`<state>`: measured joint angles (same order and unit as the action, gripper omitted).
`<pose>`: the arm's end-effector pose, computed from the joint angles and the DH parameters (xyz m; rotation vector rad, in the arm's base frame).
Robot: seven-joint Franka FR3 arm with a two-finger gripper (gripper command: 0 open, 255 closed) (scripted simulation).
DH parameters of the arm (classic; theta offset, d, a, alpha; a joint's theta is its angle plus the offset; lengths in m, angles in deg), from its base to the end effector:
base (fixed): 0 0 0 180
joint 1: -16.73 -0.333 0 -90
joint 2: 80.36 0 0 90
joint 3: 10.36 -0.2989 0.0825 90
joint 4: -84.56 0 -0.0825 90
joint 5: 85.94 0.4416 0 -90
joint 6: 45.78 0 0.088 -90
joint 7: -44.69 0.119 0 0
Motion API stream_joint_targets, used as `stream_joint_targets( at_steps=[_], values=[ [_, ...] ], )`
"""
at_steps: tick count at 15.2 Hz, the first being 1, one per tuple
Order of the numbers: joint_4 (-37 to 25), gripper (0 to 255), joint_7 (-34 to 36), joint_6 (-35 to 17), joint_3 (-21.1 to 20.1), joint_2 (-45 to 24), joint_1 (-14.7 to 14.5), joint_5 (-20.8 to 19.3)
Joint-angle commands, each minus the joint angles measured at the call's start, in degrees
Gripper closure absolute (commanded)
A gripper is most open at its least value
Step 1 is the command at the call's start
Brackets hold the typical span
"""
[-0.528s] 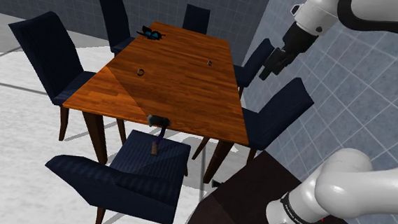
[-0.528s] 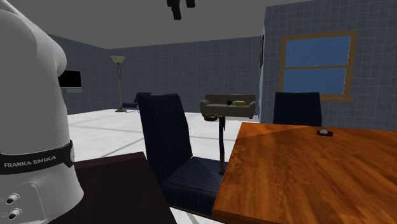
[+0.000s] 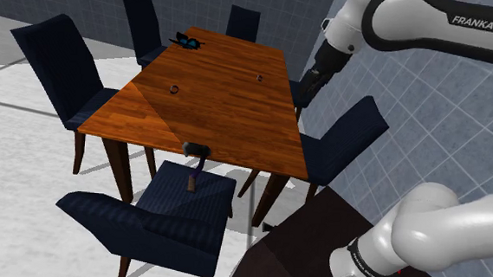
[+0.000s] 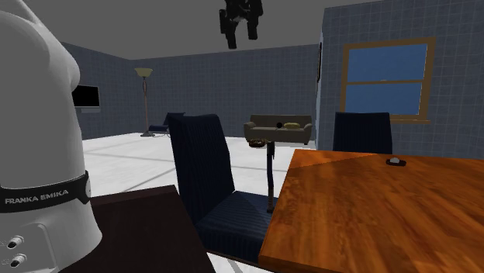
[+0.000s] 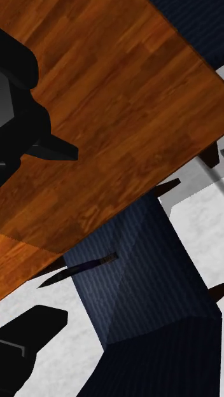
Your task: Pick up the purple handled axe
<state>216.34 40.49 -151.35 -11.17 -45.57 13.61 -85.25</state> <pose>0.4492 0.0326 0.5491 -3.1222 -0.2152 -0.2347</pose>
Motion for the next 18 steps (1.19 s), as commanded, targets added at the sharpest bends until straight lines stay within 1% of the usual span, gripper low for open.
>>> stream_joint_targets(
  at_steps=[1,10,18],
  values=[
    [-0.6,0,-1.1,-2.7,-0.3,-3.8,-0.7,0.1],
    [-6.2,0,-5.3,-12.5,-2.1,-21.8,-3.4,0.1],
    [-15.1,0,-8.3,-17.8,-4.2,-38.3,-5.5,-1.2]
  ],
)
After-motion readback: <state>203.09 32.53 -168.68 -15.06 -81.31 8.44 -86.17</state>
